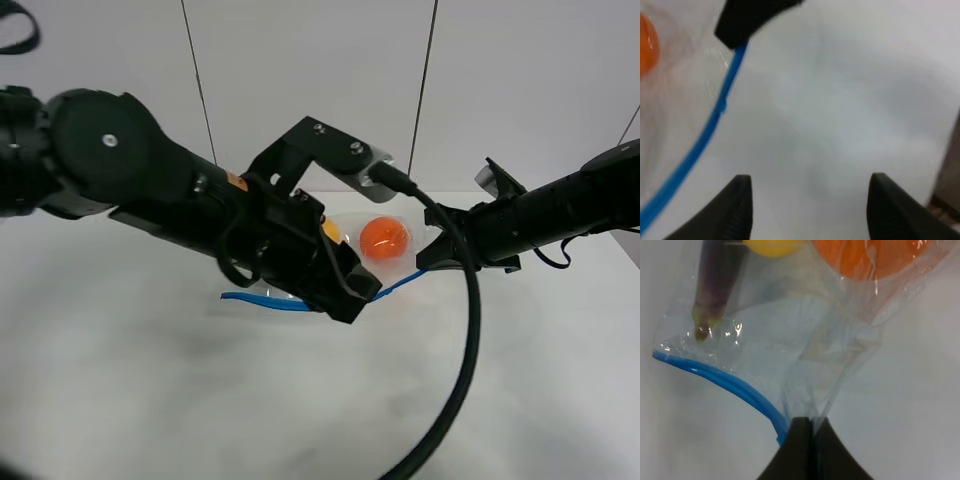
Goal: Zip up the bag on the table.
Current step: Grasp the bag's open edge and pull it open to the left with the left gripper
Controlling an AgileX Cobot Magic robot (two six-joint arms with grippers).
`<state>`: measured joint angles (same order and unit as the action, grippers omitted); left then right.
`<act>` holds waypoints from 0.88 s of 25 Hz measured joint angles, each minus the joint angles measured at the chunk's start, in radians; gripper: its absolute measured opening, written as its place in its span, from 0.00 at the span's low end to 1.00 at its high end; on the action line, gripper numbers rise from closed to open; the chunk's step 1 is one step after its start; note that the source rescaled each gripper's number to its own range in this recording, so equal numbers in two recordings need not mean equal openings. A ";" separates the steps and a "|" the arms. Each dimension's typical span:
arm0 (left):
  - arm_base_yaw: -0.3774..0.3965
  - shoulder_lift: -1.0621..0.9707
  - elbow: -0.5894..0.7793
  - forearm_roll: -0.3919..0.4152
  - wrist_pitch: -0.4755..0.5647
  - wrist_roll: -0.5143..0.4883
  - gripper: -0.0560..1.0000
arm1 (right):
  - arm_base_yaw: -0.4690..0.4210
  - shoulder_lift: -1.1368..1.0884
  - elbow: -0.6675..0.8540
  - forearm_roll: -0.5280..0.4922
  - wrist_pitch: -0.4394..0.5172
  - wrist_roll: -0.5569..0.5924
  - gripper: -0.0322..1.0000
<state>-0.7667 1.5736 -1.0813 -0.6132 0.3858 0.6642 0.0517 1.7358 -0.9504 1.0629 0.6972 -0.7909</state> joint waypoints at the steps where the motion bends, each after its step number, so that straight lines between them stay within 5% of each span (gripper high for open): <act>1: -0.001 0.024 -0.019 0.000 -0.008 0.001 1.00 | 0.000 0.000 0.000 -0.002 0.000 0.000 0.03; 22: -0.001 0.403 -0.214 -0.003 -0.100 0.132 1.00 | 0.000 0.000 0.000 0.004 0.005 0.048 0.03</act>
<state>-0.7681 1.9767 -1.2955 -0.6160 0.2862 0.7958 0.0517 1.7358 -0.9504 1.0665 0.7021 -0.7428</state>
